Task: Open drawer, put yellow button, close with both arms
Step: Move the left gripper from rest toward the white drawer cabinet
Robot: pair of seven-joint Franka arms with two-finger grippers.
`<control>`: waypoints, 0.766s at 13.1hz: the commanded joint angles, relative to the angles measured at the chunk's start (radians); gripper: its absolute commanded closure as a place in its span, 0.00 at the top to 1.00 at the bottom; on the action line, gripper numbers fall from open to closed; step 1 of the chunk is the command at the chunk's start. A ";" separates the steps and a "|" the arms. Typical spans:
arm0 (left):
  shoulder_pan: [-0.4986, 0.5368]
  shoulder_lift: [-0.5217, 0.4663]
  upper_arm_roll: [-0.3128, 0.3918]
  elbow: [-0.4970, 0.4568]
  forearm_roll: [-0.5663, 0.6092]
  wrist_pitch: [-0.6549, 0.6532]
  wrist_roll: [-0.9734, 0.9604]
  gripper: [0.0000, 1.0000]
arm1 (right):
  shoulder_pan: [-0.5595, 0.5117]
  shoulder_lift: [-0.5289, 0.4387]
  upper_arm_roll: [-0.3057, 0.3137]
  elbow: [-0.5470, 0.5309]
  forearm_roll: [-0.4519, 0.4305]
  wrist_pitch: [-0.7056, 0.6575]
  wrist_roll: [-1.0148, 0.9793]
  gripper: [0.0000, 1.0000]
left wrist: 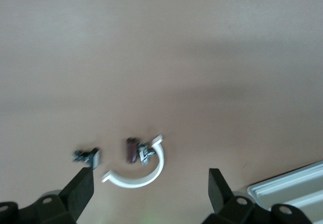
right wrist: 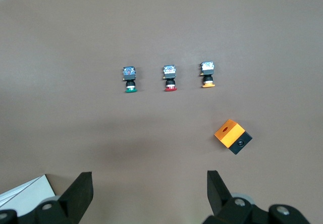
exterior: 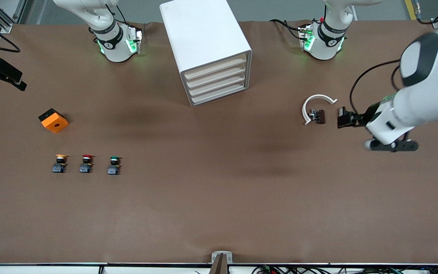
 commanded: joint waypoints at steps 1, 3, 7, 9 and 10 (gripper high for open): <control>-0.043 0.079 -0.003 0.035 -0.029 0.026 -0.099 1.00 | 0.001 -0.029 -0.003 -0.028 0.012 0.009 0.006 1.00; -0.104 0.118 -0.003 0.035 -0.042 0.050 -0.234 1.00 | 0.001 -0.027 -0.003 -0.026 0.012 0.005 0.006 1.00; -0.232 0.208 -0.003 0.040 -0.058 0.142 -0.568 1.00 | 0.002 -0.024 -0.001 -0.020 0.010 0.002 0.006 1.00; -0.287 0.239 -0.003 0.040 -0.090 0.161 -0.726 1.00 | 0.002 -0.024 -0.001 -0.018 0.012 0.002 0.006 1.00; -0.310 0.248 -0.003 0.038 -0.098 0.161 -0.790 1.00 | 0.002 -0.024 -0.001 -0.018 0.010 0.002 0.006 1.00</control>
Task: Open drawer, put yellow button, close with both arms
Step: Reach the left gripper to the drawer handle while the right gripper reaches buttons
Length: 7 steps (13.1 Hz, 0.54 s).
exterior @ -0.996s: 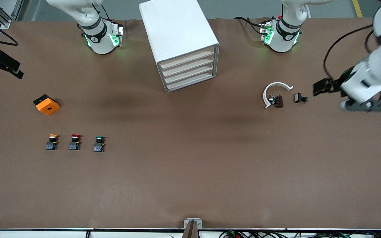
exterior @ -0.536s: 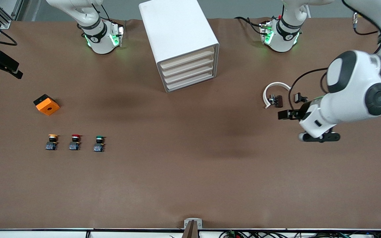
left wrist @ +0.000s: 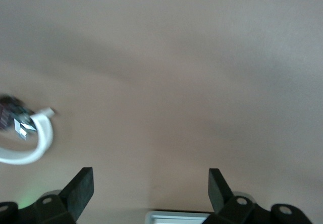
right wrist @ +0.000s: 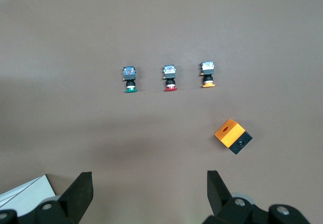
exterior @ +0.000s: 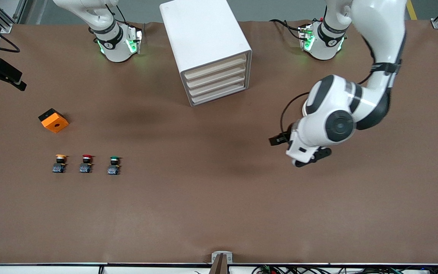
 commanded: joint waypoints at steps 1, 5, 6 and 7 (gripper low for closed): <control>-0.063 0.042 0.007 0.026 -0.028 -0.001 -0.165 1.00 | 0.002 -0.023 0.000 -0.012 0.009 0.005 0.005 1.00; -0.129 0.079 0.006 0.007 -0.031 -0.021 -0.594 1.00 | -0.001 0.018 0.000 0.022 0.004 0.010 0.009 1.00; -0.155 0.085 0.006 0.000 -0.031 -0.030 -0.758 1.00 | -0.001 0.041 0.000 0.031 -0.003 0.010 0.014 1.00; -0.171 0.092 0.004 -0.008 -0.031 -0.032 -0.904 1.00 | 0.001 0.058 0.000 0.046 -0.006 0.007 0.006 1.00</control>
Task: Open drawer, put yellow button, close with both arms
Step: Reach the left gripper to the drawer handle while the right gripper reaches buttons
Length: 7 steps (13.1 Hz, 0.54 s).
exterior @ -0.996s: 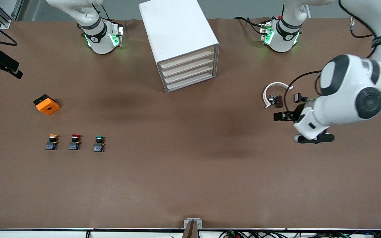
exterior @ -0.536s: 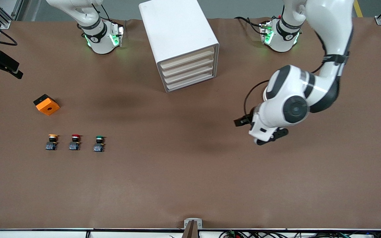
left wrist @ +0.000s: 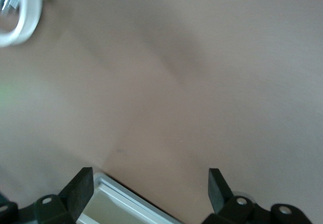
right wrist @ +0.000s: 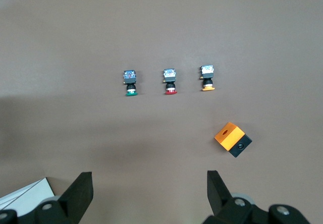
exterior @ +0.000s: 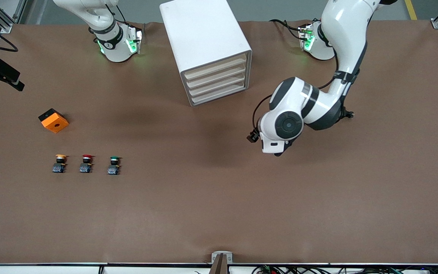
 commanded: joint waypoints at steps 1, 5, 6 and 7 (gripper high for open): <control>-0.050 0.021 0.002 -0.010 -0.020 -0.018 -0.290 1.00 | -0.001 0.051 0.000 0.037 -0.004 -0.006 0.004 1.00; -0.038 0.035 -0.022 -0.018 -0.220 -0.123 -0.367 1.00 | -0.008 0.184 0.000 0.057 -0.007 0.014 0.004 1.00; -0.038 0.035 -0.021 -0.015 -0.263 -0.169 -0.381 1.00 | -0.005 0.233 0.000 0.064 -0.012 0.014 0.004 1.00; -0.029 0.034 -0.021 -0.013 -0.311 -0.198 -0.408 1.00 | -0.002 0.243 0.000 0.070 -0.018 0.020 0.004 1.00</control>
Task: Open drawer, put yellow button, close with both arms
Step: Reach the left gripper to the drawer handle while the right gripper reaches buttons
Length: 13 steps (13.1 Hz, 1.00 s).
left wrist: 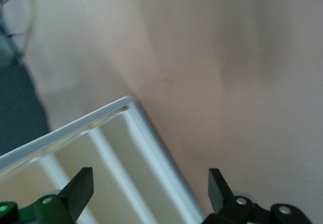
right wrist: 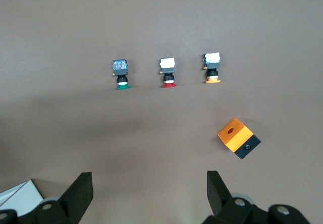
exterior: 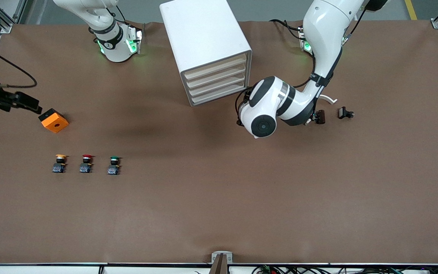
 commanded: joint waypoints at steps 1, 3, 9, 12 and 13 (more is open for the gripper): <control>0.027 -0.012 -0.005 0.005 -0.106 -0.064 -0.069 1.00 | 0.000 0.075 0.002 0.056 -0.027 0.010 0.004 1.00; 0.034 -0.009 -0.003 0.014 -0.220 -0.064 -0.175 1.00 | -0.009 0.099 0.002 0.053 -0.035 0.033 0.004 1.00; 0.038 0.034 -0.002 0.019 -0.420 -0.075 -0.383 0.98 | -0.053 0.154 0.002 -0.137 -0.021 0.328 0.001 1.00; 0.039 0.062 -0.002 0.026 -0.491 -0.163 -0.434 0.90 | -0.073 0.190 0.002 -0.244 -0.021 0.508 0.003 1.00; 0.038 0.067 -0.002 0.028 -0.500 -0.188 -0.468 0.90 | -0.084 0.200 0.002 -0.263 -0.019 0.544 0.003 1.00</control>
